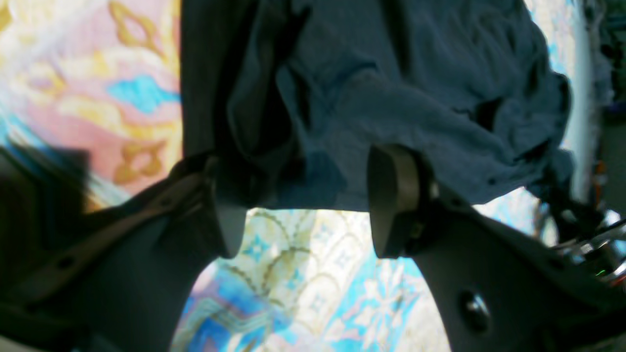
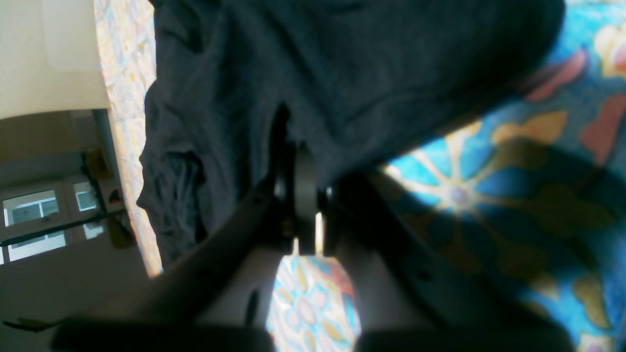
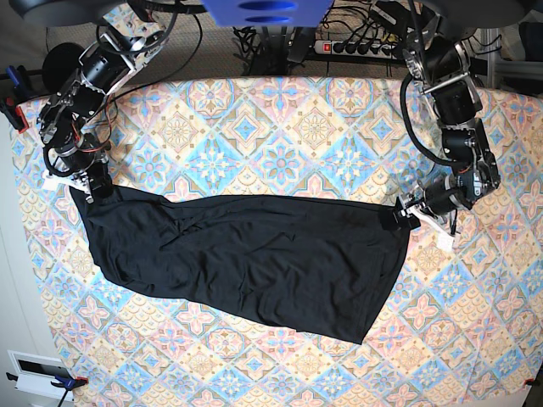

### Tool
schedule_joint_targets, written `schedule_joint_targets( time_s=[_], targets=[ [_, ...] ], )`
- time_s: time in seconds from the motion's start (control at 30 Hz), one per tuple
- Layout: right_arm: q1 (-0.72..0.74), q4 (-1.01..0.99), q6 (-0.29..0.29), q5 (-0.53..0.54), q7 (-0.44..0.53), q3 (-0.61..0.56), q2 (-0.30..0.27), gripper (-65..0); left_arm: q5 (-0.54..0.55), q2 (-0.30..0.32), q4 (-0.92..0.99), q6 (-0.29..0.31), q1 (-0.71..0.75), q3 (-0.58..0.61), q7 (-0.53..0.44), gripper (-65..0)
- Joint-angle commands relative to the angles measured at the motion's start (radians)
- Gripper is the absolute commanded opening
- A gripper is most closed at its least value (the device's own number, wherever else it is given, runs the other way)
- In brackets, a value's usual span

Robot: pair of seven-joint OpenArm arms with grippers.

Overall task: Layout the t-shirt on the table in an organized manner, then fold the t-shirt properly
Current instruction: 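Hold both shirt corners and pull them apart to straighten the edge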

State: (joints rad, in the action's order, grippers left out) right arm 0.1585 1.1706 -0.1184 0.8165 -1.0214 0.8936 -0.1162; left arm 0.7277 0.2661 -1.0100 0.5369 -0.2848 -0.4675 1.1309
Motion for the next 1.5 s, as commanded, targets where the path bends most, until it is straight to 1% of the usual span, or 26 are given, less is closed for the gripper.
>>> schedule_joint_targets(
  time_s=[0.0,0.13,0.2,0.27,0.33,0.5,0.57,0.67,0.87,1.0,1.23,1.43,1.47],
  targets=[
    [0.010,0.010,0.001,0.016,-0.001,0.000,-0.010,-65.0,0.030,0.011,-0.013,0.004,-0.014,0.000,0.031,-28.4],
    [0.008,0.010,0.001,0.016,-0.001,0.000,-0.010,-65.0,0.103,0.020,-0.013,0.002,0.012,-0.047,0.079,-28.3],
    [0.008,0.010,0.001,0.016,-0.001,0.000,-0.010,-65.0,0.112,0.023,-0.013,0.002,0.014,-0.070,0.097,-28.3],
    [0.006,0.010,0.001,0.016,-0.001,0.000,-0.010,-65.0,0.112,0.025,-0.014,0.002,0.014,-0.078,0.105,-28.2],
    [0.006,0.010,0.001,0.016,-0.001,0.000,-0.010,-65.0,0.117,0.051,-0.014,0.002,0.015,-0.078,0.108,-27.8],
    [0.006,0.010,0.001,0.016,-0.001,0.000,-0.010,-65.0,0.114,0.066,-0.014,0.002,0.020,-0.079,0.108,-22.7],
    [0.006,0.010,0.001,0.016,-0.001,0.000,-0.010,-65.0,0.120,0.089,-0.014,0.002,0.046,-0.095,0.108,-20.9],
    [0.006,0.010,0.001,0.016,-0.003,0.000,-0.010,-65.0,0.120,0.091,-0.014,0.002,0.062,-0.116,0.108,-19.0],
    [0.006,0.010,0.001,0.016,-0.003,0.000,-0.010,-65.0,0.111,0.091,-0.011,0.002,0.095,-0.175,0.105,-18.9],
    [0.006,0.010,0.001,0.016,-0.003,-0.001,-0.010,-65.0,0.111,0.081,-0.007,0.002,0.098,-0.175,0.102,-18.9],
    [0.006,0.010,0.001,0.016,-0.003,-0.001,-0.010,-65.0,0.111,-0.006,-0.007,0.002,0.077,-0.173,0.099,-18.9],
    [0.005,0.012,0.001,0.016,-0.006,-0.001,-0.010,-65.0,0.108,-0.043,-0.007,-0.001,0.052,-0.170,0.057,-18.9],
    [0.005,0.013,0.001,0.016,-0.007,-0.001,-0.010,-65.0,0.108,-0.047,-0.005,-0.014,0.040,-0.170,0.057,-18.9]
  ],
)
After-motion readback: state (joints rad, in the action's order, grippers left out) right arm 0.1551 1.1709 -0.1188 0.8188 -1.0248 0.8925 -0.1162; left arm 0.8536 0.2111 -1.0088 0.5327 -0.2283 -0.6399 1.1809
